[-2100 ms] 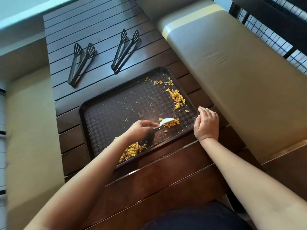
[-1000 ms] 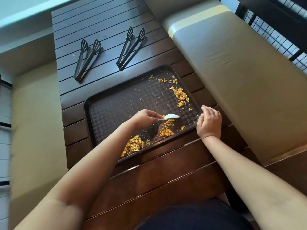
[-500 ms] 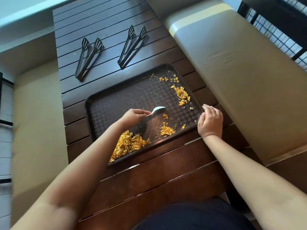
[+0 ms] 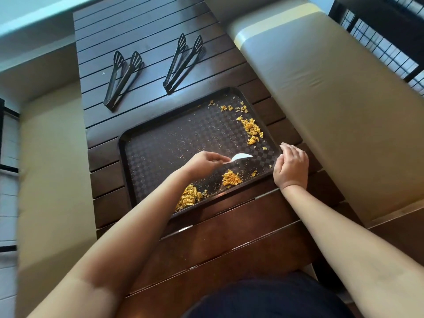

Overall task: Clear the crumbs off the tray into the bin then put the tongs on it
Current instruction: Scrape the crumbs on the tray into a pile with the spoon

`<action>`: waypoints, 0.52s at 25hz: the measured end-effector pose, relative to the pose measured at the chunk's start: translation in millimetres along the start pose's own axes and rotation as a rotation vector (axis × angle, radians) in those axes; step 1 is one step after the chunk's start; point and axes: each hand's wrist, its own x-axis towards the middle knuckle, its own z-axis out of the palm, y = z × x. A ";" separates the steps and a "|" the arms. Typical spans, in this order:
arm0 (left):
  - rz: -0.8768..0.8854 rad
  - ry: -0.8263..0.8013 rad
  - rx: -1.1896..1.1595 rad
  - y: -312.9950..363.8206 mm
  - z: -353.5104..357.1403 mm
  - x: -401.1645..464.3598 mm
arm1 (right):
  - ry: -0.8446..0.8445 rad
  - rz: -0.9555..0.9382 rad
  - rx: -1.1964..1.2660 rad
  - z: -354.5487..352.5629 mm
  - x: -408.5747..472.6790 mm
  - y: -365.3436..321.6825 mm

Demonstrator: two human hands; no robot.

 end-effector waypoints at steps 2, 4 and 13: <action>0.040 -0.049 0.139 7.1 6.8 6.5 | -0.003 -0.002 -0.003 0.0 0.1 0.5; 0.076 -0.110 0.278 10.0 6.4 5.1 | -0.005 -0.002 -0.004 0.1 0.4 1.0; -0.062 -0.207 0.467 -27.5 -46.0 -25.4 | 0.015 -0.013 -0.001 -0.1 0.5 1.2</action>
